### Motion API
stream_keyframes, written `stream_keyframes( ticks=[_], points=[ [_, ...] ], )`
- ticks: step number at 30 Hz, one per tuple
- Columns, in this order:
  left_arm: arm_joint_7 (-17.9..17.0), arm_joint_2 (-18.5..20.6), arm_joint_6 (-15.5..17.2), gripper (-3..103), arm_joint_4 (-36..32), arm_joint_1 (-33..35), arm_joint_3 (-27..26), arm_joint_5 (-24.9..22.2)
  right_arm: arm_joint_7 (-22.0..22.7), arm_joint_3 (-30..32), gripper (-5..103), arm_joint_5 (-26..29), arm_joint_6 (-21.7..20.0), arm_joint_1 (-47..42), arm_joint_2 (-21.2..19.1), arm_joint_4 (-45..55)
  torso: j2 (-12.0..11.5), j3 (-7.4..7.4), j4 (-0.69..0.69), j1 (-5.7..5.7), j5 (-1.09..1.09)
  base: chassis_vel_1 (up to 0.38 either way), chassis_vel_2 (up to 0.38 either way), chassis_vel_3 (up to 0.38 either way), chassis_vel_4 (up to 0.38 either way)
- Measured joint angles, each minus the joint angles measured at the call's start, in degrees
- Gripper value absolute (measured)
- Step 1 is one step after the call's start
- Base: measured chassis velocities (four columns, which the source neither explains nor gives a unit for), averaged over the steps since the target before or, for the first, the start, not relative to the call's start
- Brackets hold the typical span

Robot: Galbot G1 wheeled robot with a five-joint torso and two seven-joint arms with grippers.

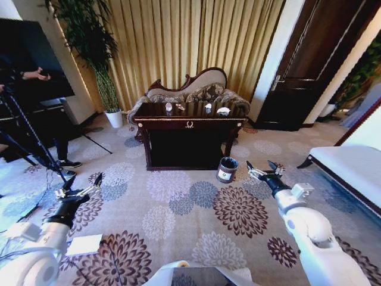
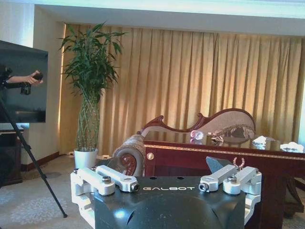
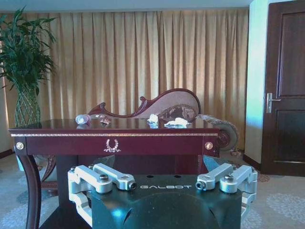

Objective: Move to the front of the table and place the trash on the table into the trash bin.

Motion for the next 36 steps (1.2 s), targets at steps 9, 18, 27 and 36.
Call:
stream_keyframes(
  ticks=[9,18,27,36],
  points=[
    [0.3,-0.4,-0.1,100,-0.3,0.0,0.6,0.9,-0.1,-0.4,100,0.0,0.1,-0.1,0.3,-0.4,0.0,0.0,0.0,0.0,-0.01,-0.095,0.096,0.08,-0.09],
    [0.8,-0.6,-0.3,100,-0.2,0.5,0.4,1.0,-0.7,-0.6,100,-0.1,0.4,-0.9,0.9,-0.3,0.0,0.0,0.02,0.0,0.01,-0.236,0.235,0.224,-0.215],
    [1.7,-1.1,-0.5,100,-0.7,1.1,0.4,1.1,-0.8,-0.3,100,-0.2,0.4,-1.1,0.9,-0.3,0.0,0.02,0.03,0.01,-0.02,-0.344,0.321,0.346,-0.333],
    [2.5,-1.4,-1.5,100,-0.7,1.7,0.5,1.7,-0.9,-0.2,100,-0.2,0.8,-1.9,1.3,-0.2,0.0,0.0,0.0,0.01,-0.01,-0.37,0.38,0.376,-0.403]
  ],
)
